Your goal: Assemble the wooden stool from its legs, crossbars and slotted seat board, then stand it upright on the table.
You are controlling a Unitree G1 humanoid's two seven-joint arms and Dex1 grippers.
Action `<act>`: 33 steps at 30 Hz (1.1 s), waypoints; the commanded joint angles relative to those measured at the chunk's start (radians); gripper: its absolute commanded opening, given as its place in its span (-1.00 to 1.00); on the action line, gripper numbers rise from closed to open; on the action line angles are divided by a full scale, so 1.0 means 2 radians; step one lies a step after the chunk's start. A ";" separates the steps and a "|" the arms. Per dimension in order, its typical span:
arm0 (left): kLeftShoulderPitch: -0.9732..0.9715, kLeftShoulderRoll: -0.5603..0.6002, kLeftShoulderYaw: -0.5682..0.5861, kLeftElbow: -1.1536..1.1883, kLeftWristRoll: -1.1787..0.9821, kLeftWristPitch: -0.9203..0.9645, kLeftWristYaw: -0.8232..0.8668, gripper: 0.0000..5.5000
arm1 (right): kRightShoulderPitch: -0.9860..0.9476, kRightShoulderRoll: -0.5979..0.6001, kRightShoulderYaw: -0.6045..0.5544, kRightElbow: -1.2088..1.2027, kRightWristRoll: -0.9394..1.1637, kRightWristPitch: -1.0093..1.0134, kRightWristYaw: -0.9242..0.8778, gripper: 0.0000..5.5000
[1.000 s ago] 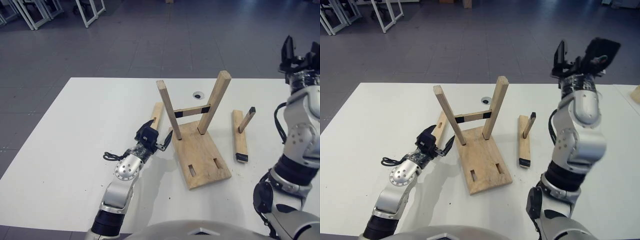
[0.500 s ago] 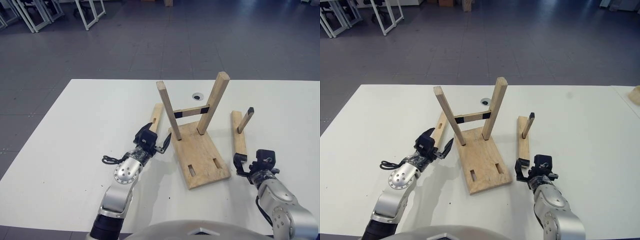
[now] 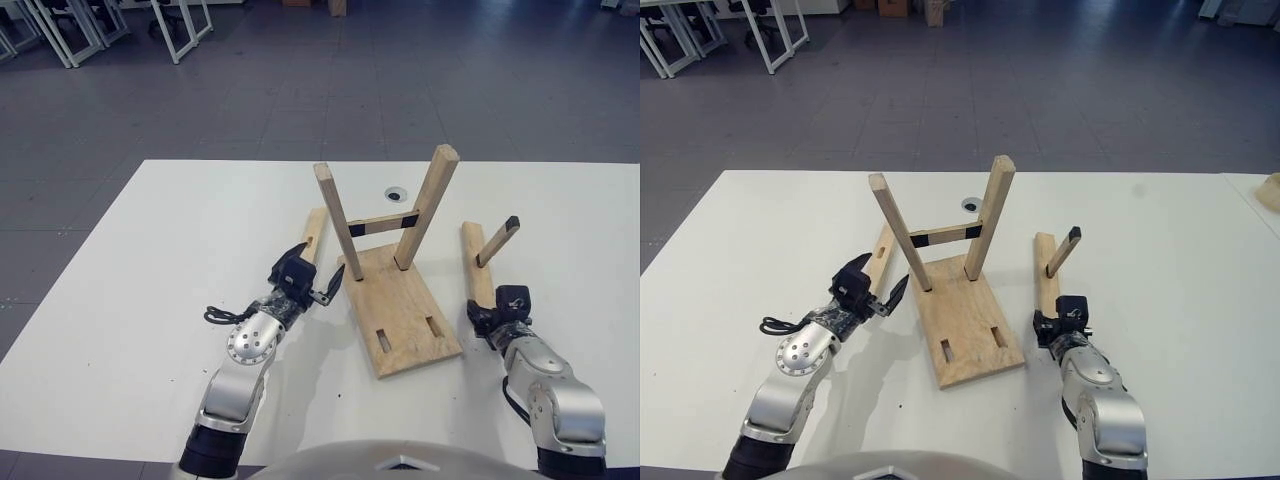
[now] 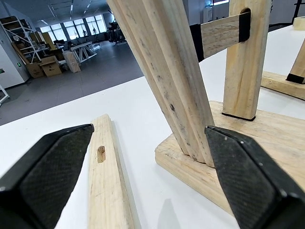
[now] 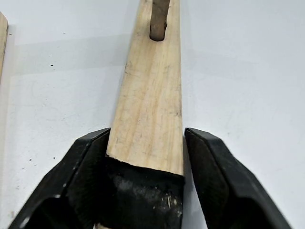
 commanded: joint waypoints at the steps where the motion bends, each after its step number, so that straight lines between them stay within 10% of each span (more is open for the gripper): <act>1: 0.008 -0.008 0.014 0.007 -0.011 0.013 0.009 0.56 | 0.008 -0.019 -0.008 0.033 -0.009 0.013 0.010 -0.23; 7: 0.014 0.110 0.142 -0.049 -0.321 0.237 -0.194 0.56 | -0.134 -0.064 -0.185 0.053 0.103 -0.054 0.067 -0.25; 13: -0.101 0.179 0.237 -0.041 -0.650 0.398 -0.249 0.56 | -0.177 -0.088 -0.292 0.008 0.579 0.060 0.210 -0.26; 21: -0.187 0.100 0.159 -0.011 -0.824 0.419 -0.156 0.56 | -0.144 -0.136 -0.182 -0.053 0.828 0.084 0.241 -0.26; 33: -0.220 0.093 0.132 -0.004 -0.922 0.411 -0.109 0.56 | -0.126 -0.159 -0.054 -0.077 0.766 0.054 0.247 -0.26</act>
